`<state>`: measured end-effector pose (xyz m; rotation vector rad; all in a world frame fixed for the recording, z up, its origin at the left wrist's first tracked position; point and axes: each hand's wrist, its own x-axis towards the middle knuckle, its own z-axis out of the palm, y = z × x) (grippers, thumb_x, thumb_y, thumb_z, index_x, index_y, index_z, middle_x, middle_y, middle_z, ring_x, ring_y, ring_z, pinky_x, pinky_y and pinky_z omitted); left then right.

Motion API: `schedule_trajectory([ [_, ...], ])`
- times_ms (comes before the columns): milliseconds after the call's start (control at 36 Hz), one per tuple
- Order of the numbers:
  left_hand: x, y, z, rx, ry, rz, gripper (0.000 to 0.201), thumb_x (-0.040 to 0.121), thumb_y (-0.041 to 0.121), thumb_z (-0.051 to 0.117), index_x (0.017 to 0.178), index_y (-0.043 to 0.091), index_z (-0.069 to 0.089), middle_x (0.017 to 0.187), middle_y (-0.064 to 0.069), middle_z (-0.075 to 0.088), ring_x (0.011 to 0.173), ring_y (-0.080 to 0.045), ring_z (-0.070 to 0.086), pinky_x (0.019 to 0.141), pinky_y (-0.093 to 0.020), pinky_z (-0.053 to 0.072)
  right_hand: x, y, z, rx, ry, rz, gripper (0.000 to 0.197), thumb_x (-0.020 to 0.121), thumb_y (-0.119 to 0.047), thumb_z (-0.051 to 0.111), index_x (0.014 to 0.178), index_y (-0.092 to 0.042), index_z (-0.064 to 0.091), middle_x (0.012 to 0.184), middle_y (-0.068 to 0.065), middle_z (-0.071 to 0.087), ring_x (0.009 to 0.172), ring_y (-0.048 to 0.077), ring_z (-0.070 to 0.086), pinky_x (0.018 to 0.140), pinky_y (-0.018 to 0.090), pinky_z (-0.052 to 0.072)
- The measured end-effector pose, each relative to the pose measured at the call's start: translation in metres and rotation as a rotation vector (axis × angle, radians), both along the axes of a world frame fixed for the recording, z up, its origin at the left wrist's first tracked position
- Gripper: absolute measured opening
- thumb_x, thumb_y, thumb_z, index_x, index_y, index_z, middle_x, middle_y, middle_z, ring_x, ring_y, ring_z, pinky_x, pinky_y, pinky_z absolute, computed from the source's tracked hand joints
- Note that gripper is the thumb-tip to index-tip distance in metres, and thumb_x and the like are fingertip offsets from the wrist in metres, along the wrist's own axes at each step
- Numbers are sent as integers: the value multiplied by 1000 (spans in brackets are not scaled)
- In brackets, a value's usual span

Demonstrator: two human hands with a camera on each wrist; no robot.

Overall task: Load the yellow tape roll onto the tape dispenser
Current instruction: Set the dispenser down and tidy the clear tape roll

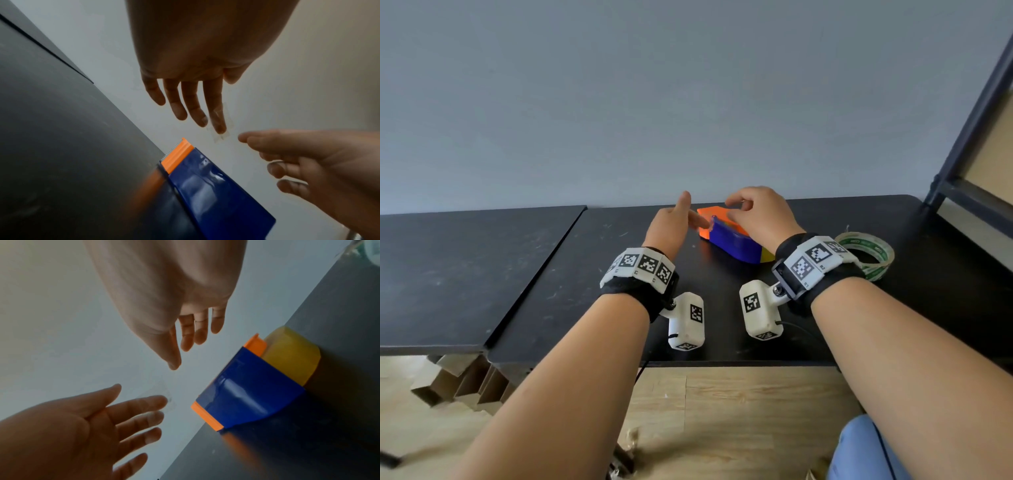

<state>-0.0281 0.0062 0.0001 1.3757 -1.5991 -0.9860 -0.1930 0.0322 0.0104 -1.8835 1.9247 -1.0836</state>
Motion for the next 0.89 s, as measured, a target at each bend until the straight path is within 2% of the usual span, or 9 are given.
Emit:
schedule_trajectory([
  [83, -8, 9, 4, 4, -75, -40, 69, 89, 54, 21, 56, 26, 74, 86, 5, 75, 86, -13, 59, 110, -43, 34, -1, 9, 2, 25, -66, 39, 25, 88, -25, 65, 113, -25, 71, 81, -18, 51, 88, 10, 54, 79, 26, 42],
  [222, -19, 23, 10, 12, -115, -113, 68, 76, 63, 19, 56, 29, 75, 79, 12, 76, 95, -15, 64, 113, -49, 29, -4, 25, 6, 68, -132, 98, 16, 85, -25, 71, 98, -19, 77, 91, -3, 66, 82, 11, 56, 64, 19, 41],
  [333, -26, 30, 14, 10, -124, -119, 68, 78, 63, 19, 53, 32, 74, 75, 12, 75, 100, -19, 65, 112, -47, 31, -11, 33, 8, 67, -149, 72, 10, 86, -16, 68, 89, -16, 77, 85, -7, 67, 86, 11, 59, 67, 17, 42],
  [444, -35, 39, 17, 26, -166, -133, 67, 84, 58, 20, 53, 33, 74, 75, 11, 72, 92, -14, 63, 112, -51, 29, -17, 42, 10, 90, -195, 54, 15, 87, -15, 65, 95, -9, 77, 98, 2, 72, 95, 15, 61, 79, 28, 47],
  [528, -42, 40, 15, 51, -202, -123, 63, 81, 54, 21, 59, 29, 75, 88, 6, 75, 101, -19, 63, 112, -49, 28, -23, 47, 9, 105, -218, 28, 16, 85, -17, 68, 94, -7, 77, 100, 7, 73, 98, 20, 64, 84, 33, 49],
  [611, -49, 34, 8, 49, -240, -107, 59, 80, 50, 21, 89, 14, 68, 112, -9, 70, 111, -31, 59, 107, -52, 35, -28, 54, 6, 95, -252, 24, 15, 81, -16, 71, 87, -5, 78, 94, 7, 74, 97, 21, 66, 89, 37, 53],
  [722, -60, 38, 7, 34, -241, -94, 36, 93, 51, 30, 84, 26, 55, 127, -14, 62, 122, -34, 55, 107, -49, 40, -35, 69, 3, 95, -317, -14, 21, 80, -13, 67, 84, 6, 73, 74, 5, 58, 75, 14, 53, 68, 28, 42],
  [806, -66, 36, 5, 24, -293, -103, 31, 100, 36, 36, 70, 34, 45, 113, -5, 58, 125, -31, 52, 108, -45, 38, -46, 77, 4, 48, -433, -85, 21, 79, -13, 62, 68, 3, 57, 70, 11, 40, 67, 17, 37, 61, 30, 29],
  [889, -71, 34, 1, -12, -335, -96, 19, 96, 27, 43, 89, 19, 59, 88, -2, 56, 102, -33, 59, 90, -38, 43, -61, 84, 8, 34, -493, -145, 10, 80, -15, 61, 71, -12, 56, 70, 11, 37, 68, 20, 35, 59, 31, 27],
])
